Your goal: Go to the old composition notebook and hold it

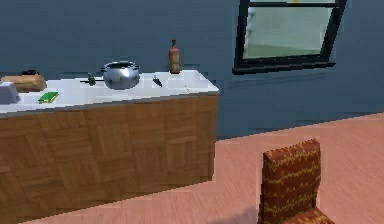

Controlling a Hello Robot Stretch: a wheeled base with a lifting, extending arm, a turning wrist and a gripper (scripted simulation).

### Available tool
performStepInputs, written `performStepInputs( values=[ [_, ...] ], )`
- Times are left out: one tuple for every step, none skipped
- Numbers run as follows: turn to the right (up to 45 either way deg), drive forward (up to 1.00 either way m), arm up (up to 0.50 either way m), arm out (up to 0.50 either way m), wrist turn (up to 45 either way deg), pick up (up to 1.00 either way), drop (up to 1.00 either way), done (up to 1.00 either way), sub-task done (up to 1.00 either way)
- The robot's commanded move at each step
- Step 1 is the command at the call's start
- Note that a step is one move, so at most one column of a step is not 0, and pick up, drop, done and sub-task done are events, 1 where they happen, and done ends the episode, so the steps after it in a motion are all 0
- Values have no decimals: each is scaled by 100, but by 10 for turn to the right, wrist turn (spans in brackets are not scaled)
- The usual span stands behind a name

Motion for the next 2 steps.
performStepInputs(
  values=[
    [0,0,0,0,30,0,0,0,0],
    [0,0,-30,0,0,0,0,0,0]
  ],
)
